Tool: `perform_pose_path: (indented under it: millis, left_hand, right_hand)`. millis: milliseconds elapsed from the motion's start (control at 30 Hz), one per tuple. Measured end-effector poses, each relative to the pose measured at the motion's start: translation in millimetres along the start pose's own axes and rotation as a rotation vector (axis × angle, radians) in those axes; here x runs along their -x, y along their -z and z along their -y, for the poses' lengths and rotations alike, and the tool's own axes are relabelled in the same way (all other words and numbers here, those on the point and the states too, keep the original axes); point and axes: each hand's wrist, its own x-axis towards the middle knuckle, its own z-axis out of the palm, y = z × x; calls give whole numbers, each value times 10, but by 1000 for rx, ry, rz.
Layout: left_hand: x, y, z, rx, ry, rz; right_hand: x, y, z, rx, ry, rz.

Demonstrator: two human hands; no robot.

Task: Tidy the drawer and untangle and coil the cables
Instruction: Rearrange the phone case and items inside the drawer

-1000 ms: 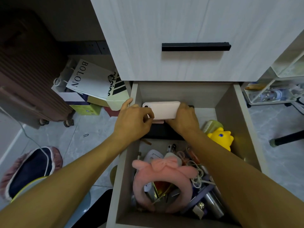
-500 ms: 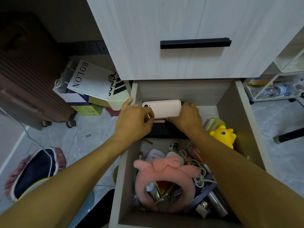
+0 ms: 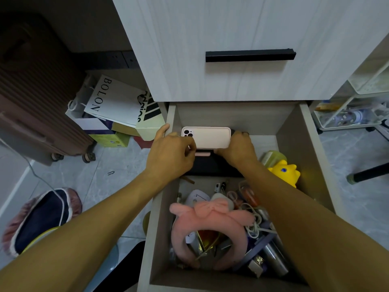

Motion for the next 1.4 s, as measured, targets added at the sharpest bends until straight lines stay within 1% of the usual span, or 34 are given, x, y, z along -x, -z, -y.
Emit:
perform_pose_path:
  millis: [100, 133, 200, 267, 333, 400, 467, 533, 567, 633, 700, 767, 800, 833, 867, 933, 1000, 1033, 1067, 1100, 1133, 1200, 1233, 1267, 1300, 1333, 1400]
  left_hand:
    - [-13, 21, -6, -63, -8, 32]
    - [-18, 23, -1, -82, -17, 39]
    - [-22, 24, -6, -125, -34, 51]
    - [18, 43, -39, -153, -44, 60]
    - [97, 75, -94, -141, -39, 49]
    - [247, 96, -143, -119, -36, 57]
    - [454, 139, -195, -23, -26, 87]
    - [670, 275, -283, 112, -13, 184]
    - [772, 348, -326, 144, -27, 274]
    - [973, 467, -426, 128, -106, 446]
    - [1099, 466, -517, 75, -152, 509]
    - [1181, 432, -568, -21, -124, 443]
    - [1202, 438, -582, -35, -101, 371]
    - [1207, 440, -576, 2, -55, 300]
    - [1201, 445, -562, 93, 4, 244]
    - [1188, 478, -545, 371, 140, 177]
    - [1177, 518, -544, 642, 248, 145]
    - [1157, 542, -539, 711, 274, 129]
    - [1133, 556, -532, 719, 281, 112]
    - [1102, 560, -522, 668, 276, 111]
    - [1069, 559, -525, 566, 254, 138]
    - [1006, 521, -567, 238, 135, 279]
    - [976, 491, -623, 80, 70, 379]
    - [950, 466, -695, -28, 32, 472]
    - [912, 449, -772, -59, 24, 550]
    - [856, 422, -831, -28, 23, 604]
    - [734, 369, -922, 58, -4, 643]
  right_hand:
    - [70, 206, -64, 3, 56, 128]
    - [130, 278, -76, 22, 79, 139]
    - [289, 419, -81, 57, 118, 111]
    - [521, 528, -100, 22, 140, 124]
    - [796, 601, -162, 2, 196, 156]
    - [1058, 641, -257, 19, 290, 175]
    - [1270, 657, -348, 41, 361, 161]
    - [1458, 658, -438, 64, 391, 134]
    - [1555, 653, -473, 76, 405, 118]
    - [1755, 639, -515, 81, 447, 87]
    - [1864, 614, -534, 94, 497, 67]
    - [1974, 603, -526, 79, 536, 47]
    - [2011, 602, -520, 49, 540, 37]
    - [2038, 611, -517, 11, 527, 32]
    - [2046, 610, -528, -27, 498, 33]
    - [2065, 640, -538, -124, 435, 48]
    - [2055, 687, -535, -200, 364, 72]
    - [2033, 711, -534, -221, 331, 84]
    - [2003, 730, -534, -229, 309, 94]
    - [1974, 745, -537, -226, 294, 99]
    - [1940, 758, -546, -209, 288, 94]
    - [1879, 794, -566, -138, 301, 50]
    - [1858, 826, -571, -93, 304, 27]
    - [1834, 867, -570, -39, 307, 9]
    - [1800, 911, -568, 24, 313, -6]
    - [1757, 959, -567, 93, 325, -17]
    - [1643, 1018, -592, 243, 333, 13]
